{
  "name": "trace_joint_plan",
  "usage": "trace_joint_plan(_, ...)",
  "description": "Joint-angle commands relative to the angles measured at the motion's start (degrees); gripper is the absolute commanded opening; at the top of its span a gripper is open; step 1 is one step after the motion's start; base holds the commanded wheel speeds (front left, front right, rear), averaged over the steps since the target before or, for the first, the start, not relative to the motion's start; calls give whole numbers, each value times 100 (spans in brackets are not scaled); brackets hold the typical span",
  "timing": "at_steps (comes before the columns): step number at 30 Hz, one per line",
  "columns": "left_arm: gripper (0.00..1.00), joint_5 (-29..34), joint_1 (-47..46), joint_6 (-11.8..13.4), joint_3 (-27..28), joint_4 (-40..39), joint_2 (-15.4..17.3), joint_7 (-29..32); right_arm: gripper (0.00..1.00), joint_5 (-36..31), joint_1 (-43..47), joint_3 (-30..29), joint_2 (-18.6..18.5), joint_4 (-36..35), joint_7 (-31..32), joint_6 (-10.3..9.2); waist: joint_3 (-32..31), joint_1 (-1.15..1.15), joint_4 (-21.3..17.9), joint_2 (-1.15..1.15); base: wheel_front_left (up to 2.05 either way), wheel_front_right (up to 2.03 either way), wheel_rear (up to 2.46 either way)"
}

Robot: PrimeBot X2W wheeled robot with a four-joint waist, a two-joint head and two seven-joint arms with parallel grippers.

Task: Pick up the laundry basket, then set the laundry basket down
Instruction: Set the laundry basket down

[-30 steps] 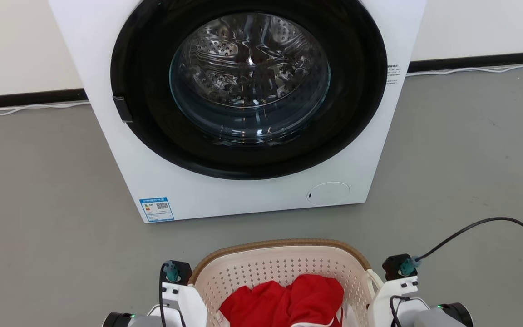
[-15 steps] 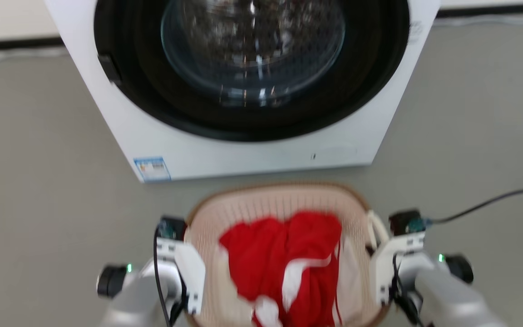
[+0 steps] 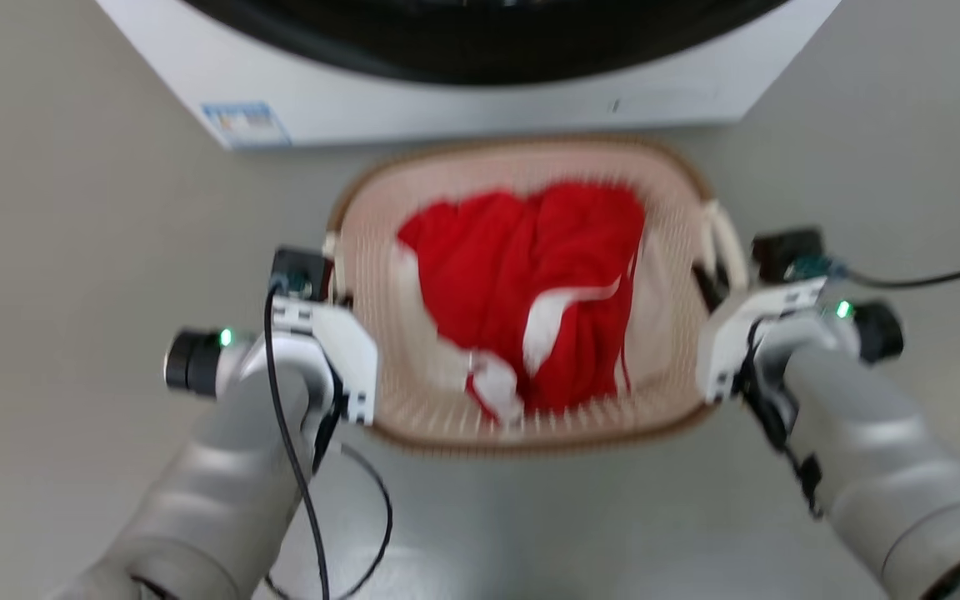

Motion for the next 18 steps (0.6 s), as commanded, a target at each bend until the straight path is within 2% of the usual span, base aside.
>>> trace_joint_plan(1,0,127,-229,61,71,-48,119,-77,0,-99,-120,53,42,-105,-188,88,625,0,103,0,0,0,0)
trace_joint_plan(11,0,113,-1011,160,172,-17,101,-459,0,-285,-710,-114,-212,-44,-445,88,1611,0,198,0,0,0,0)
trace_joint_plan(18,0,95,-1246,137,205,17,114,-569,0,-379,-816,-220,-234,-25,-498,88,1974,0,219,0,0,0,0)
